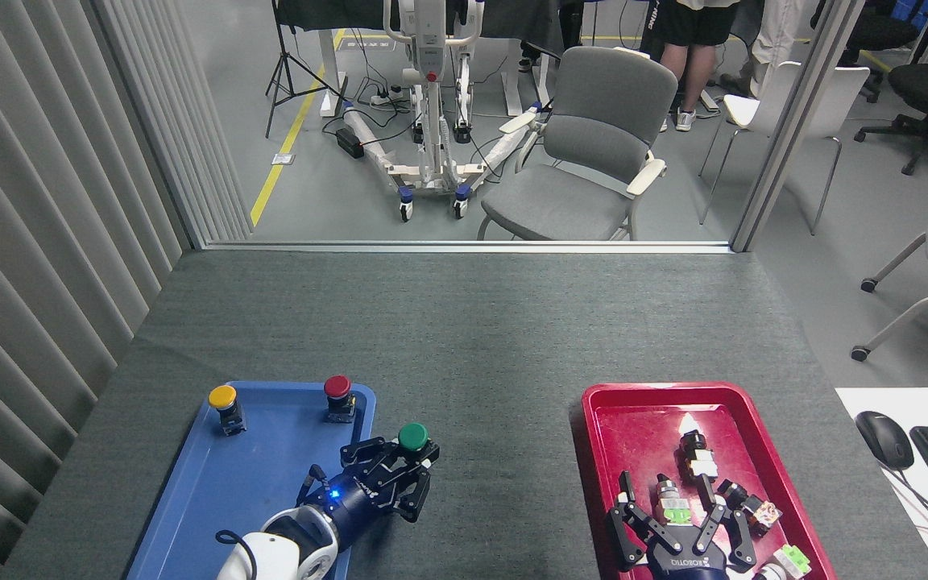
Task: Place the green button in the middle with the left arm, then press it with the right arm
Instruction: 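Carry the green button off the tray toward the table middle, then release the green button on the table and withdraw the left hand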
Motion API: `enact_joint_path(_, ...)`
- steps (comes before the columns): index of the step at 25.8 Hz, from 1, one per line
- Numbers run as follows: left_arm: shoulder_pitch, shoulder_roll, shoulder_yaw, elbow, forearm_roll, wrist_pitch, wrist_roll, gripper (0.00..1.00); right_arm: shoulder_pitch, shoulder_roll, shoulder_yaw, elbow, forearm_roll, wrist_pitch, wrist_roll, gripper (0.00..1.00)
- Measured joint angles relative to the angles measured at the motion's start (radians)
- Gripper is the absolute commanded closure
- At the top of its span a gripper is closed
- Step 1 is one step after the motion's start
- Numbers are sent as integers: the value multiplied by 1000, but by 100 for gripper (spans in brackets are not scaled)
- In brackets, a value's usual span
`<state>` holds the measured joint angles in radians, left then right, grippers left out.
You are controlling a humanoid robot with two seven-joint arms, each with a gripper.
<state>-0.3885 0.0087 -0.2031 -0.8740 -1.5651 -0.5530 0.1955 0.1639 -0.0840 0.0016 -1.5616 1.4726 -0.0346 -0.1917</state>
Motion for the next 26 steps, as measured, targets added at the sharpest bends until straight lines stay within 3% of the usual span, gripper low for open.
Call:
enact_joint_path(4, -23, -34, -22, 55, -11, 14, 12, 99, -2, -2, 0, 0, 0, -10, -6, 0)
enact_joint_path(6, -27, -44, -35, 82, -10, 17, 12, 82, -2, -3, 0, 0, 0, -17, -7, 0)
enact_joint_path(7, -30, -54, -40, 96, -9, 18, 12, 66, -2, -3, 0, -1, 0, -19, -7, 0)
enact_joint_path(9, -32, -71, -47, 126, -8, 19, 14, 9, -3, -2, 0, -1, 0, -22, -7, 0)
enact_joint_path(10, -32, -77, -48, 139, -8, 20, 14, 1, -3, -1, 0, -1, 0, -23, -7, 0)
enact_joint_path(15, -13, -82, -51, 138, -8, 23, 15, 1, -3, 0, 0, -2, 0, -23, -8, 0)
enact_joint_path(19, 42, -37, -48, -16, -4, 19, -1, 1, -3, 3, 0, -2, -1, -24, -11, 2)
enact_joint_path(22, 115, 46, -22, -221, 17, 22, -27, 1, -3, 7, 0, -1, -1, -24, -9, 14)
enact_joint_path(26, 235, 132, 111, -448, 107, 26, -83, 1, -3, 11, 0, -1, -3, -25, -8, 41)
